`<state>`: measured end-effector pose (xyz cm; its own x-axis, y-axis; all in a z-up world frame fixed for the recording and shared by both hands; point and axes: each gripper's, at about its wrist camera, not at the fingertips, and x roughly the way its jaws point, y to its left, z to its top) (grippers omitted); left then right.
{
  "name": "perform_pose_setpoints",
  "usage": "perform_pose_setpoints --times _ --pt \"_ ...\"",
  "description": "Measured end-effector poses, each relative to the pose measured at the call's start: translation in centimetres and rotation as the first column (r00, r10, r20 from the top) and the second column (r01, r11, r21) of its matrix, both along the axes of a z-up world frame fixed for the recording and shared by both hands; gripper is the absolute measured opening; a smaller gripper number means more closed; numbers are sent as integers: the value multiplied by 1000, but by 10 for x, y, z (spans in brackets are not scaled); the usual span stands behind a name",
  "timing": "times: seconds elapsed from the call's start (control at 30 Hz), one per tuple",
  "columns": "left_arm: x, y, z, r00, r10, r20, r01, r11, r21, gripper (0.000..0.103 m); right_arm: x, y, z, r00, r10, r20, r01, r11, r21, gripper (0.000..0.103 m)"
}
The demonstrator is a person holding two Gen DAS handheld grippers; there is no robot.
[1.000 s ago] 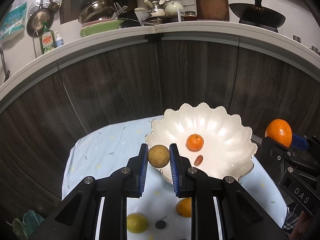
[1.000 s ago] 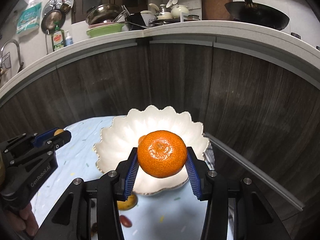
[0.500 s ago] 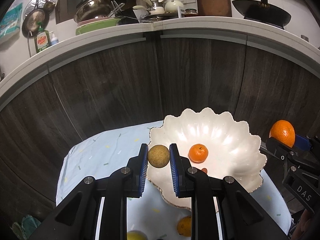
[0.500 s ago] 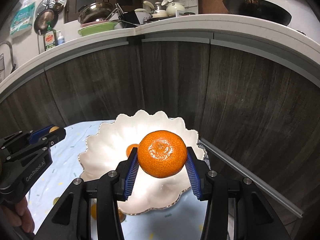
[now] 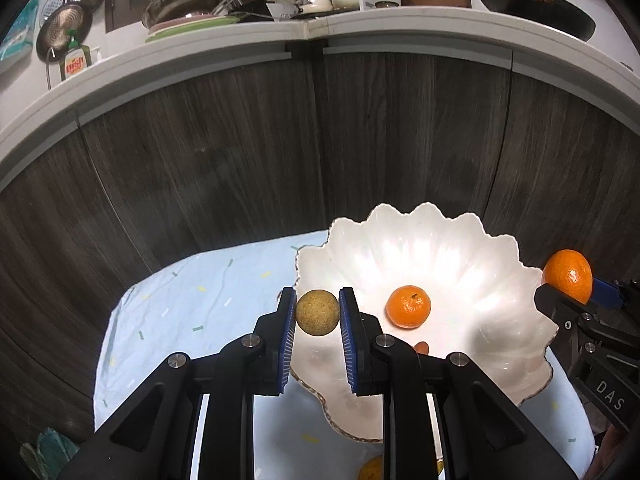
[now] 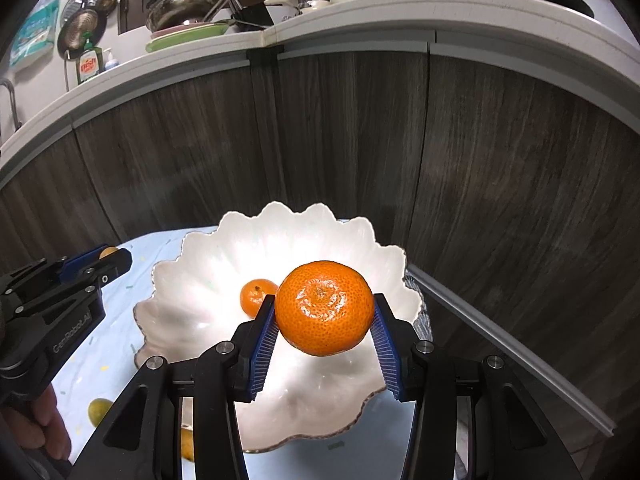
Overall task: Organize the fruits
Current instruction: 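Lift the brown fruit and large mandarin and carry both over the white bowl, then open the left tool and right tool to drop both fruits into the bowl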
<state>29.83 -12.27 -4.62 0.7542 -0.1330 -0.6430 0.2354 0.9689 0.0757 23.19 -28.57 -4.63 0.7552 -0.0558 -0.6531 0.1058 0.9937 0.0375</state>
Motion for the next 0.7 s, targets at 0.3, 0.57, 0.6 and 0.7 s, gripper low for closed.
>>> perform_pose_setpoints --times 0.3,0.57,0.6,0.7 --pt "6 -2 -17 998 -3 -65 3 1000 2 22 13 0 -15 997 17 -71 -16 1000 16 47" --pt "2 -1 -16 998 -2 -61 4 999 36 52 8 2 -11 998 -13 -57 12 1000 -22 75" --pt "0 1 -13 998 1 -55 1 999 32 56 6 3 -8 999 -22 -44 20 999 -33 80" --pt "-4 4 -9 999 2 -45 -1 999 37 59 2 3 -2 999 -27 -25 26 999 -45 81"
